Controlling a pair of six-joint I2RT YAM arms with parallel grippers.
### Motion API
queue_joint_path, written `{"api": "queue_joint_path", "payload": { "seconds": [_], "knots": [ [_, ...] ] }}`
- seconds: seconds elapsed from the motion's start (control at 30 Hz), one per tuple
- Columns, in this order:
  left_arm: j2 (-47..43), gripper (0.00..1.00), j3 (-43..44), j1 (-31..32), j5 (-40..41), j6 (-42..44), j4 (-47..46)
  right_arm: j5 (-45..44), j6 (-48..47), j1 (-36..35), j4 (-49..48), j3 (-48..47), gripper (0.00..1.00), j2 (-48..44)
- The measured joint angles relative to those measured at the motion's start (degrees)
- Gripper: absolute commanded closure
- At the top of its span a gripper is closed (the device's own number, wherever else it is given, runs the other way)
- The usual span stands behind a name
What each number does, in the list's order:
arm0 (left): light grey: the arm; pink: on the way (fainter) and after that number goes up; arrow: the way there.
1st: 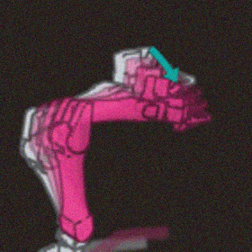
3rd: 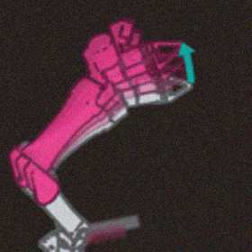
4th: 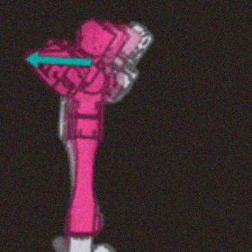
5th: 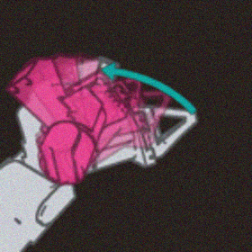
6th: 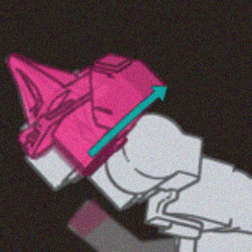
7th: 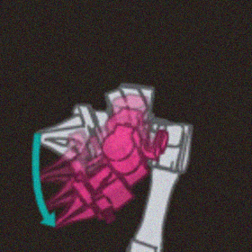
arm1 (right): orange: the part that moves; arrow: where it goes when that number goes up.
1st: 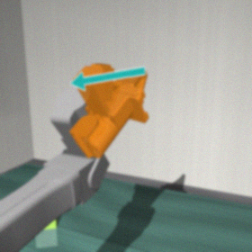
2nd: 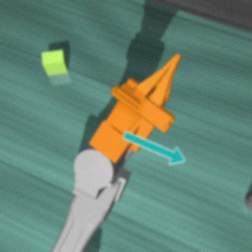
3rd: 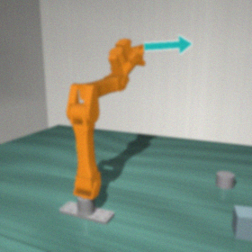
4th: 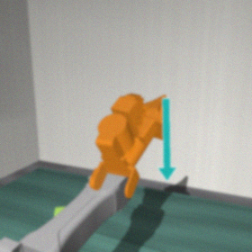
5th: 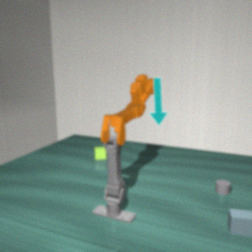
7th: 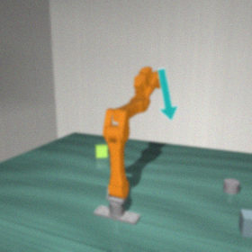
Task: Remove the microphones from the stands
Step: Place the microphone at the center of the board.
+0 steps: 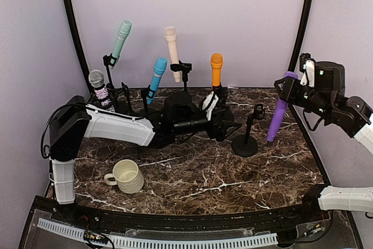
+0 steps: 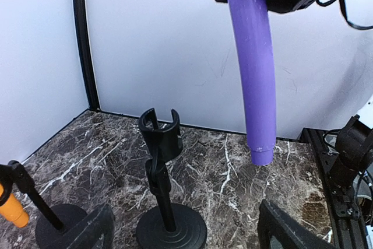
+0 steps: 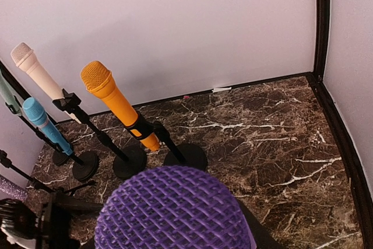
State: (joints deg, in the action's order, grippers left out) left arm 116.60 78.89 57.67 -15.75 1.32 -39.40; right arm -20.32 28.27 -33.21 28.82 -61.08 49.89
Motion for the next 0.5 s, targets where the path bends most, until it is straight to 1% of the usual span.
{"api": "queue_joint_path", "payload": {
  "seconds": [0.13, 0.27, 0.5],
  "knots": [
    [-8.92, 0.13, -8.39, -0.22, 1.38, -0.52, 1.01, 0.76, 1.62, 0.00, 2.05, 0.07, 0.70, -0.17],
    [-17.03, 0.13, -15.06, -1.33, 1.64, -2.08, 7.13, 2.10, 4.72, 0.00, 1.70, 3.43, 0.70, -0.94],
    [-30.47, 0.13, -16.48, -7.21, 0.31, -4.59, 23.26, 4.66, 14.29, 0.20, 1.38, 17.22, 0.69, 0.37]
  ]
}}
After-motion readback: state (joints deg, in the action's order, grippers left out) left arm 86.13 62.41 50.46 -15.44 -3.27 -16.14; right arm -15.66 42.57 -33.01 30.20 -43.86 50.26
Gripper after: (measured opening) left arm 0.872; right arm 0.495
